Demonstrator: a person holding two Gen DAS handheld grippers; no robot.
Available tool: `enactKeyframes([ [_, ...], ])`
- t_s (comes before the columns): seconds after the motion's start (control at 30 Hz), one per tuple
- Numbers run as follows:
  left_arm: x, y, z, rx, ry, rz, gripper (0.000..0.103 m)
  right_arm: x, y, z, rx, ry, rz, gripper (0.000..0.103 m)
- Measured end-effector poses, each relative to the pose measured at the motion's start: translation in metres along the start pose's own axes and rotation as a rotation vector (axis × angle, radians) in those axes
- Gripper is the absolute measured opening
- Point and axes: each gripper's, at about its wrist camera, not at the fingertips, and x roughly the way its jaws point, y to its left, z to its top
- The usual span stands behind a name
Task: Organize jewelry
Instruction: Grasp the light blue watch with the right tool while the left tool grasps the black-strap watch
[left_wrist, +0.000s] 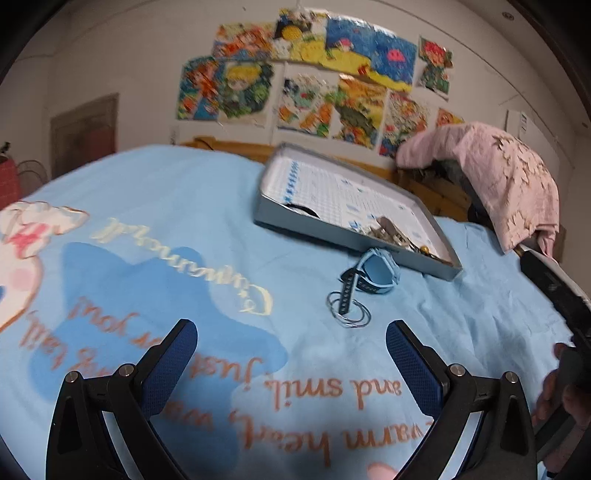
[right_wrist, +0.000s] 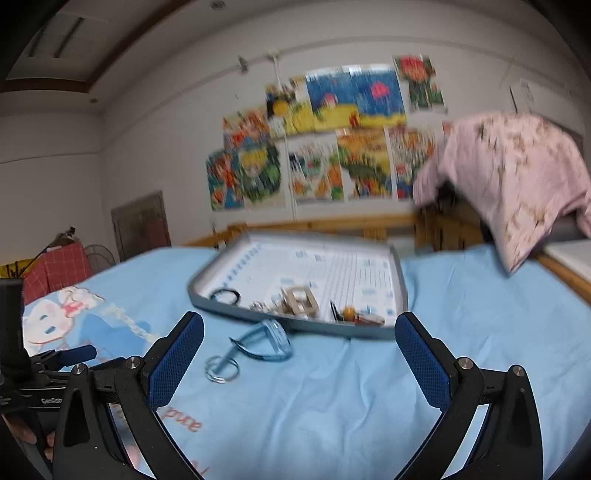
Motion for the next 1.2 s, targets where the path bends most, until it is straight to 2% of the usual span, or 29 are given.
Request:
enactKeyframes([
  [0.07,0.011,-0.001,0.003,0.006,0.010,-0.017,0.102,0.018,-0.003,-0.004,0.023,0.043,0.002,0.101],
  [0.17,0.026,-0.005,0.007,0.028,0.021,-0.044,0.092,0.043,-0.006,-0.012,0.037,0.096,0.027,0.098],
  [0.23,0.036,-0.007,0.009,0.044,0.036,-0.057,0.080,0.056,-0.006,-0.015,0.028,0.118,0.038,0.088],
  [0.27,0.043,-0.008,0.010,0.050,0.049,-0.068,0.078,0.066,-0.005,-0.016,0.018,0.138,0.048,0.078],
  [0.33,0.053,-0.009,0.010,0.057,0.073,-0.089,0.065,0.081,-0.005,-0.019,0.020,0.175,0.068,0.067],
  [0.53,0.083,-0.011,0.008,0.067,0.146,-0.127,0.041,0.124,0.000,-0.025,0.005,0.256,0.124,0.053],
  [0.7,0.098,-0.011,0.010,0.067,0.181,-0.136,0.032,0.151,0.007,-0.031,0.014,0.296,0.163,0.043],
  [0.9,0.118,-0.022,0.011,0.130,0.236,-0.130,0.026,0.172,0.016,-0.038,-0.001,0.322,0.181,0.041],
  [1.1,0.127,-0.025,0.010,0.149,0.273,-0.111,0.011,0.180,0.019,-0.044,-0.004,0.350,0.185,0.041],
  [1.2,0.128,-0.028,0.009,0.165,0.277,-0.102,0.008,0.186,0.024,-0.046,-0.021,0.366,0.189,0.040],
])
